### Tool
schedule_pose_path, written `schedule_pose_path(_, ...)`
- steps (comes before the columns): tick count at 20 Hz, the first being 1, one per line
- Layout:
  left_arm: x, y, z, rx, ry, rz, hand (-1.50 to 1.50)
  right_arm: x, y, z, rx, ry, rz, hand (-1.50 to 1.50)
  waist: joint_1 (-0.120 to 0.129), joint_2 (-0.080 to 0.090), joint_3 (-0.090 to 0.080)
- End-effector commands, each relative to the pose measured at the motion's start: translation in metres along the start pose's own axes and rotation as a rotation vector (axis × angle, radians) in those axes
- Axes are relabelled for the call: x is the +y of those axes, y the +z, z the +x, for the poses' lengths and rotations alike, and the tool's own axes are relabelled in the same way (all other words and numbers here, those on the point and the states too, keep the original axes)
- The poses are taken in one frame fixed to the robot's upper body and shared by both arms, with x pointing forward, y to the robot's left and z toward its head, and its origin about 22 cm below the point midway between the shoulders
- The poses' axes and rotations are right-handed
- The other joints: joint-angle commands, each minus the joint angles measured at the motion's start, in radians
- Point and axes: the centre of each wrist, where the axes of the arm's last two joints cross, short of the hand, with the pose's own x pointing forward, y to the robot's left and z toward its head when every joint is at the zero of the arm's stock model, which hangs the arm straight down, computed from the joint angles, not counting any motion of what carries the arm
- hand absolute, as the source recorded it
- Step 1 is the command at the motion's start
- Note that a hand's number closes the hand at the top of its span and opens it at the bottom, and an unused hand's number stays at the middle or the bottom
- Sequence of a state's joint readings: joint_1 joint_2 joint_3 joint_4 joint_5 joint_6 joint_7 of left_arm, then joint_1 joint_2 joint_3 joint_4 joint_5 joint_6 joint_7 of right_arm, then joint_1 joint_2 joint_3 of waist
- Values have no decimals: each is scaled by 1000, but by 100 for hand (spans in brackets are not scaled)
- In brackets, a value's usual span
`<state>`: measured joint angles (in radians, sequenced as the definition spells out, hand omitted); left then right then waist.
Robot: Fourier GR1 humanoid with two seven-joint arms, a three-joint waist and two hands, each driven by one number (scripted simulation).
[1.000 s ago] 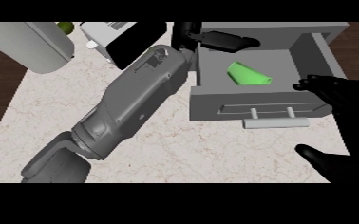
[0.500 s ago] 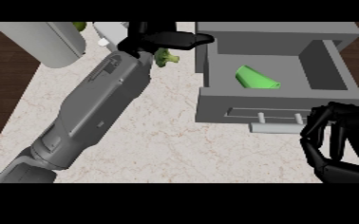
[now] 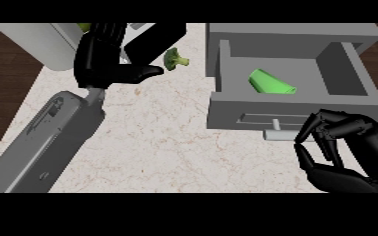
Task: Pick up the cup, place it into the drawer and close the drawer
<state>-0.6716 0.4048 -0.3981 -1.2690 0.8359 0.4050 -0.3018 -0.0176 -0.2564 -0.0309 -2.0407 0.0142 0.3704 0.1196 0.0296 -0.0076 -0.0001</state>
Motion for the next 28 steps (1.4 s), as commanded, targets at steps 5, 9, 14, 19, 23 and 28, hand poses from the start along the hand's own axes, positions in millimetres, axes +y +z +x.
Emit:
schedule_pose_path(5, 53, 59, -10, 17, 5, 3, -150, -1, -15, -12, 10, 359, 171, 150, 6, 7, 0)
schedule_pose_path(9, 84, 65, 4, 0, 4, 32, -150, 23, -25, -38, 37, 494, 223, 150, -3, 10, 0)
schedule_pose_path(14, 123, 79, 8, 1, -7, 42, -150, 43, -58, -67, 74, 553, 239, 150, -14, 12, 0)
schedule_pose_path(19, 126, 102, 15, -8, -6, 39, -150, 70, -74, -104, 120, 575, 245, -150, -15, 9, 0)
schedule_pose_path(23, 154, 113, 21, 1, 13, 50, -150, 59, -88, -119, 174, 636, 283, -150, -16, 9, 0)
schedule_pose_path(28, 159, 115, 30, -3, 10, 35, -150, 62, -103, -156, 197, 631, 294, -150, -14, 10, 1)
